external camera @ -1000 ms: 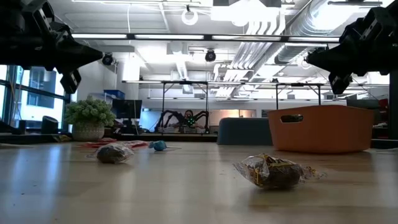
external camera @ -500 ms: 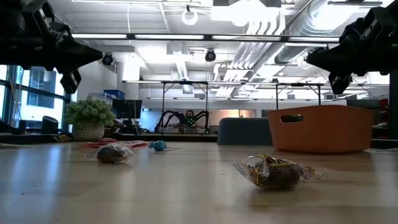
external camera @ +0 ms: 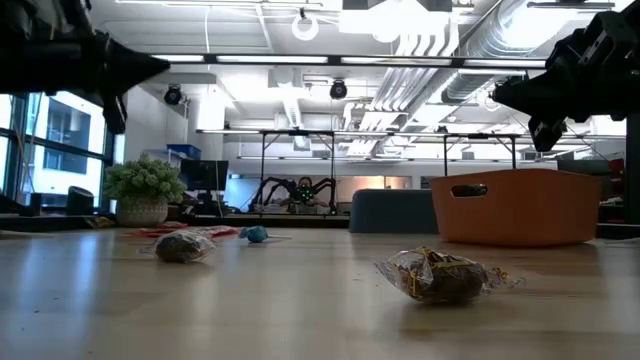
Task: Sort candy
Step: Prepare the yellow bin
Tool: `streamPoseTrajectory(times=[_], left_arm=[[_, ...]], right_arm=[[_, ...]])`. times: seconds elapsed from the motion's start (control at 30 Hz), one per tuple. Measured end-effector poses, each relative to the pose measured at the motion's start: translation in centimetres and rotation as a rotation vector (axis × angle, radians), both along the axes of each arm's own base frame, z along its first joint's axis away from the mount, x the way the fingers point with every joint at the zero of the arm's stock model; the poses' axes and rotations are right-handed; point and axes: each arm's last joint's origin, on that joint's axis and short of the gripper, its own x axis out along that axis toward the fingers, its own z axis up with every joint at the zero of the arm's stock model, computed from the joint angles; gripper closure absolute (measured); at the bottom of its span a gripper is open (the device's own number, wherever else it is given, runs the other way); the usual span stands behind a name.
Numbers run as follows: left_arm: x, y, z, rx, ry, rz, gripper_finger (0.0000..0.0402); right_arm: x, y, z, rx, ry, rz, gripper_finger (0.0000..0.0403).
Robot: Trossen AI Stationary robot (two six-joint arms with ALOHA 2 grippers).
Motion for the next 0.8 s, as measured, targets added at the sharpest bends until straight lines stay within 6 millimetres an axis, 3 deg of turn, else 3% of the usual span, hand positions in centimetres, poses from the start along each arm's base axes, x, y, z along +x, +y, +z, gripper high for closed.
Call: streamPoseTrajectory(times=[0.13, 0.23, 0.33, 0.63, 0.73, 0.8], left_arm=[[0.2, 0.5, 0.7, -0.111, -0.109, 0.136, 0.0401], [1.1, 0.7, 1.2, -0.127, -0.077, 0.156, 0.0401], [2.8, 0.9, 2.9, -0.124, -0.035, 0.169, 0.0401], [12.6, 1.3, 10.6, 0.029, 0.133, -0.033, 0.0401], [15.3, 1.4, 12.2, 0.048, 0.130, -0.113, 0.0401], [16.7, 1.6, 12.9, 0.049, 0.130, -0.118, 0.0401]], right_arm=[[0.0, 0.0, 0.0, 0.000, 0.000, 0.000, 0.0402], [0.0, 0.0, 0.0, 0.000, 0.000, 0.000, 0.0402], [0.0, 0.0, 0.0, 0.000, 0.000, 0.000, 0.0402], [0.0, -0.2, 0.2, 0.020, -0.028, -0.082, 0.0402], [-0.2, -0.6, 0.8, 0.163, -0.129, -0.220, 0.0402], [-0.4, -0.9, 1.2, 0.372, -0.238, -0.287, 0.0402]])
